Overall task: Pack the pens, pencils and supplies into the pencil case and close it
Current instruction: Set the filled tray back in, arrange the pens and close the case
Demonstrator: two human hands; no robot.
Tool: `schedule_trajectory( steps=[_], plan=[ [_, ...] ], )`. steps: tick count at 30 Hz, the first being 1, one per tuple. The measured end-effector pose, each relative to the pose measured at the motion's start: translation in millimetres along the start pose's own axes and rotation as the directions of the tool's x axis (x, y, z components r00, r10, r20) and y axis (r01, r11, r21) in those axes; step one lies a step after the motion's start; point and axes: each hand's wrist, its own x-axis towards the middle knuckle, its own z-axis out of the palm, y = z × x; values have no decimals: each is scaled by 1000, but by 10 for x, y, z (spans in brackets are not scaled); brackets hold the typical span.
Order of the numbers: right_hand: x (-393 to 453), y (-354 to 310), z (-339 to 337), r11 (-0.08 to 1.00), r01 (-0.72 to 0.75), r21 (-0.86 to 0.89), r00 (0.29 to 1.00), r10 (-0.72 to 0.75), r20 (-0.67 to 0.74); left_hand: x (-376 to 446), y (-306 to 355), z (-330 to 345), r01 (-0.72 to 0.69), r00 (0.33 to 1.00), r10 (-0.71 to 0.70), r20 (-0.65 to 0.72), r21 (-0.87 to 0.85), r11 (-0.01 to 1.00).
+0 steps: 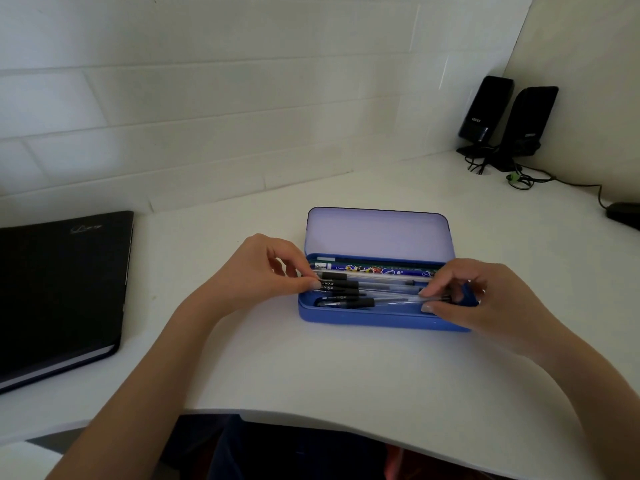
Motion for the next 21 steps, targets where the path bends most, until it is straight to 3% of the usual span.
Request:
schedule_trajectory(
  steps=[8,13,21],
  plan=[
    [16,36,96,994,-39,102,999,42,-28,-5,-6,-4,0,1000,0,30,-10,1000],
    [8,12,94,994,-5,107,1000,3,20,-5,-9,0,-7,999,8,42,-19,1000],
    [35,-9,95,994,-69,89,998,68,14,-13,-2,6,12,999,-11,50,-27,1000]
  ],
)
